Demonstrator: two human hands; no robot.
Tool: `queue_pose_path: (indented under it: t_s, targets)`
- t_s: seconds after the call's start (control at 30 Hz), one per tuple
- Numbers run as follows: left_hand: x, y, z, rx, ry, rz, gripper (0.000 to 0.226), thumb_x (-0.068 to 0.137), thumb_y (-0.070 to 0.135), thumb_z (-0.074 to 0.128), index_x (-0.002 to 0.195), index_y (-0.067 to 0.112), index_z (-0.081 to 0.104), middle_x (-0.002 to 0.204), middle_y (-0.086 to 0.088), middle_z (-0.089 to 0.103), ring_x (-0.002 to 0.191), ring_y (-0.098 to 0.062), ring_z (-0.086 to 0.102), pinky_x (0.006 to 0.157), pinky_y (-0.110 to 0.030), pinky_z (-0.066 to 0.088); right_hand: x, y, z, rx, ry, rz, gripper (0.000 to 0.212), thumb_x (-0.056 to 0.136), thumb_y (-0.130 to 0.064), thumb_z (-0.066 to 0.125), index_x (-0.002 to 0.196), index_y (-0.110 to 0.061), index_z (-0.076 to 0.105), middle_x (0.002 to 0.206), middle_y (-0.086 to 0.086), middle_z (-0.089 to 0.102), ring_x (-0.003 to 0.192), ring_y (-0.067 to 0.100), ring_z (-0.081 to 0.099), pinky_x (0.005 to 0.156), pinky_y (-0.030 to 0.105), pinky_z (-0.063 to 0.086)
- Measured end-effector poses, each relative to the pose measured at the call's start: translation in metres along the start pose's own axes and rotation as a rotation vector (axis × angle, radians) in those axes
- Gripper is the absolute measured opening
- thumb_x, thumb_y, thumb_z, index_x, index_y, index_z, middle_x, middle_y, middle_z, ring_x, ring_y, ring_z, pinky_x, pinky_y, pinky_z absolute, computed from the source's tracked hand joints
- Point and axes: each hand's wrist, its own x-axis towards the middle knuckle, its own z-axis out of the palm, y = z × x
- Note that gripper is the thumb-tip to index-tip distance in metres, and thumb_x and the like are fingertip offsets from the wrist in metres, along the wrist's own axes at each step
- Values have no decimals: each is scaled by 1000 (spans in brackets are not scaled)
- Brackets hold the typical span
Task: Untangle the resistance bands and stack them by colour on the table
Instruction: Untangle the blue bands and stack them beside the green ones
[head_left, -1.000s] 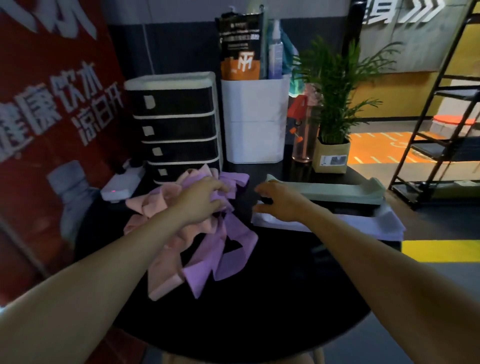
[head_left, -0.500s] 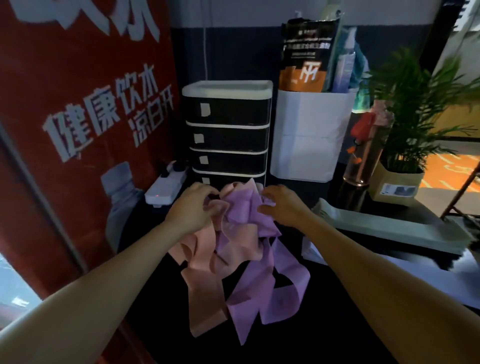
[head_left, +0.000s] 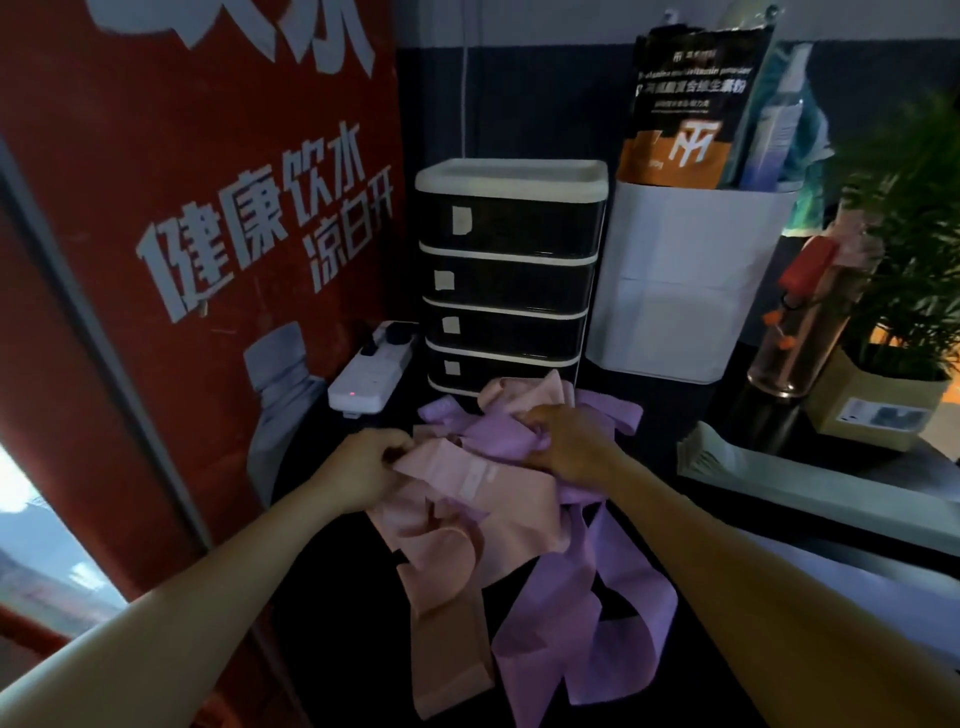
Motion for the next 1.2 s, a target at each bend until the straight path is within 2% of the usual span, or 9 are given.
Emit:
queue_pose_path:
  t_s: [0.07,0.13,0.27,0.37,0.7,0.83,0.97,1.07,1.2]
  targets:
    - [-4,-3,3,-4,-32,-18,21,72,10,76,86,22,66,91,2,69,85,-12,63,78,-25,48,-5,-5,3,32,12,-18,4,82,-18,66,82,-19,62,92,8,61,89,25,56,68,27,38]
    - [-6,-4,3,39,-40,-29,20,73,15,75,90,22,66,94,2,69,88,-15,64,82,-31,51,-8,-7,5,15,18,-42,33,81,-14,65,62,-29,43,77,0,52,80,19,50,54,19,31]
    - [-7,6,-14,54,5,2,24,77,7,65,75,30,58,82,4,65,80,-14,62,66,-25,49,0,-12,-27,82,184,-73,21,77,0,60,89,-12,71,92,1,63,86,14,56,64,11,38]
    - [-5,20,-36,-53,57,-20,26,82,3,65,71,24,56,73,5,58,68,-11,56,54,-19,43,9,-22,-68,158,373,-89,27,73,9,56,90,-5,72,92,9,71,88,21,64,75,22,44]
    - [31,78,-78,-742,282,-120,17,87,5,63,74,9,53,78,-9,59,67,-15,58,50,-19,52,33,-69,-125,242,630,-206,28,77,9,52,89,-8,70,85,-2,64,75,6,56,61,1,39]
    - [37,79,-60,-701,264,-85,13,86,4,63,81,11,54,87,-12,60,74,-21,60,57,-27,57,32,-60,-103,227,554,-178,29,79,8,53,96,-9,70,93,2,67,86,13,59,62,9,39]
    - [34,58,-34,-64,-51,-43,33,78,8,68,105,16,52,110,-7,62,91,-17,58,73,-24,48,20,-40,-74,75,38,-233,44,75,6,64,117,-4,62,115,12,64,105,23,58,90,28,44]
    - [27,58,-26,107,-230,-47,89,58,31,83,134,18,38,125,-1,48,111,-17,52,93,-31,48,5,-21,-66,168,-136,-103,49,73,6,71,120,-2,57,105,8,59,94,22,55,79,24,45]
    - [21,78,-15,16,-94,97,83,68,33,82,137,20,37,131,-1,30,119,-13,42,97,-21,37,-4,13,-70,129,-49,53,43,70,-2,77,109,-3,58,88,3,54,78,16,51,56,15,39]
